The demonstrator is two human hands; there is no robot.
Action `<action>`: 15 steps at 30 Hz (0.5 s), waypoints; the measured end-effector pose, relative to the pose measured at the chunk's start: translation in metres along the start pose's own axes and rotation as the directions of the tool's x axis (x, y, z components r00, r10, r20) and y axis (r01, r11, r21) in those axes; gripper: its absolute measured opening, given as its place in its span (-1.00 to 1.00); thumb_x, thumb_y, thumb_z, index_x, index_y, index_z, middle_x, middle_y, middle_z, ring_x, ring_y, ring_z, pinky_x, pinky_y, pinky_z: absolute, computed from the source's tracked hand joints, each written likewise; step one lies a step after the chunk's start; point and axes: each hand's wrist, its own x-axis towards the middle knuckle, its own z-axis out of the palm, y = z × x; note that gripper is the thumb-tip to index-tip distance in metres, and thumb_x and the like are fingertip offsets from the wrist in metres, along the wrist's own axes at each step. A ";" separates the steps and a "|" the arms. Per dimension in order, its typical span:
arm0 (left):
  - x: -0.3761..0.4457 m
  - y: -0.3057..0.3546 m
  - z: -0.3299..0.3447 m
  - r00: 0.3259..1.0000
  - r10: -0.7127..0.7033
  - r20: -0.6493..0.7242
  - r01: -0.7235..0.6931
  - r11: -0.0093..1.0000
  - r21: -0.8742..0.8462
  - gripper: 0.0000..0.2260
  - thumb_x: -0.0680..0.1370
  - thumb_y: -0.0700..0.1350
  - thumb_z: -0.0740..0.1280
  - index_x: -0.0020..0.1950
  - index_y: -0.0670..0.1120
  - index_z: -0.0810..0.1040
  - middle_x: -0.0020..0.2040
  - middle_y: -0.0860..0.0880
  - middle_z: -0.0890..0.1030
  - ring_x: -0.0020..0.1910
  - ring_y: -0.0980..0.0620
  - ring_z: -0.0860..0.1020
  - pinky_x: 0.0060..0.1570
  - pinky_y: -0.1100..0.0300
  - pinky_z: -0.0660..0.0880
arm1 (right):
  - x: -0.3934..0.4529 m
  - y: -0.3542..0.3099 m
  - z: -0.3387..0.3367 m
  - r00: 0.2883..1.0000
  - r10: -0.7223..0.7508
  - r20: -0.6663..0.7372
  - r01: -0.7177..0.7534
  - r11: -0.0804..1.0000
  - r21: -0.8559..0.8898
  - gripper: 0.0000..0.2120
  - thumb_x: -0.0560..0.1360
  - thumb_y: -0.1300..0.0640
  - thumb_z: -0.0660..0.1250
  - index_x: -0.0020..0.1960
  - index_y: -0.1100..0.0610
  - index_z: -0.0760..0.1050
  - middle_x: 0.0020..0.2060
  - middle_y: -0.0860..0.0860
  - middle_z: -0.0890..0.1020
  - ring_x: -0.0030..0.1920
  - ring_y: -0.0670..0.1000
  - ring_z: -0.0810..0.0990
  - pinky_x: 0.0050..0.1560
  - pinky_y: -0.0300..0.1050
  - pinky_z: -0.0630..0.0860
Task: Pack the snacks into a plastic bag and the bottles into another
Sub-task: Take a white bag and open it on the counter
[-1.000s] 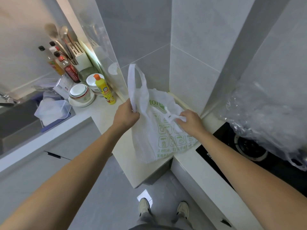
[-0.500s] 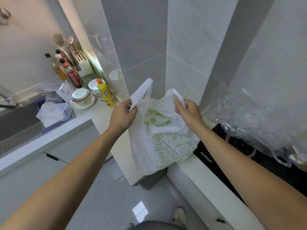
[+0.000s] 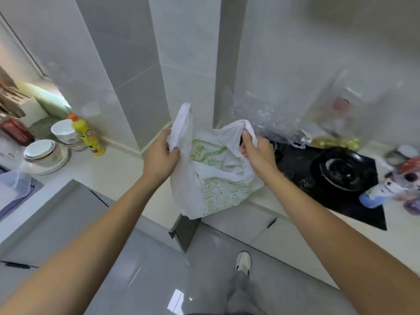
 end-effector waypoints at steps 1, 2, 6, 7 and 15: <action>-0.009 0.008 0.006 0.999 0.020 0.032 -0.020 1.000 -0.006 -0.67 0.55 -0.18 0.23 0.32 -0.04 0.43 -0.01 -0.07 0.62 -0.11 -0.13 0.55 -0.16 -0.03 0.51 | -0.017 0.005 -0.013 0.999 0.017 -0.037 -0.017 1.000 -0.004 -0.48 0.65 -0.24 0.17 -0.19 0.16 0.58 -0.30 0.05 0.67 -0.26 -0.02 0.66 -0.04 0.10 0.62; -0.018 0.017 0.013 0.997 0.043 0.065 -0.042 0.999 -0.015 -0.71 0.55 -0.19 0.23 0.27 -0.03 0.43 -0.06 -0.10 0.61 -0.13 -0.16 0.55 -0.16 -0.05 0.50 | -0.033 0.011 -0.025 0.997 0.034 -0.067 -0.034 0.999 -0.004 -0.47 0.66 -0.23 0.17 -0.17 0.18 0.58 -0.28 0.09 0.67 -0.24 0.04 0.67 -0.04 0.11 0.62; -0.044 0.060 0.045 0.972 0.160 0.172 -0.153 0.987 -0.055 -0.82 0.55 -0.19 0.24 0.14 -0.04 0.41 -0.16 -0.12 0.58 -0.20 -0.16 0.54 -0.23 -0.08 0.52 | -0.089 0.034 -0.081 0.975 0.134 -0.180 -0.136 0.991 0.002 -0.46 0.64 -0.25 0.16 -0.18 0.17 0.59 -0.27 0.09 0.69 -0.19 0.08 0.68 -0.03 0.12 0.62; -0.050 0.071 0.054 0.963 0.185 0.195 -0.175 0.982 -0.070 -0.83 0.55 -0.19 0.24 0.13 -0.04 0.41 -0.17 -0.11 0.57 -0.21 -0.15 0.54 -0.22 -0.10 0.53 | -0.101 0.041 -0.096 0.966 0.156 -0.208 -0.157 0.988 0.010 -0.48 0.64 -0.26 0.17 -0.20 0.13 0.59 -0.30 0.05 0.68 -0.22 0.03 0.68 -0.03 0.10 0.62; -0.115 0.174 0.157 0.837 0.380 0.394 -0.324 0.924 -0.204 -0.92 0.56 -0.24 0.23 0.00 -0.08 0.38 -0.24 -0.12 0.52 -0.28 -0.22 0.49 -0.36 0.05 0.35 | -0.192 0.105 -0.225 0.851 0.290 -0.437 -0.302 0.952 0.045 -0.50 0.67 -0.19 0.20 -0.22 0.14 0.61 -0.33 0.00 0.67 -0.29 -0.12 0.63 -0.04 0.03 0.61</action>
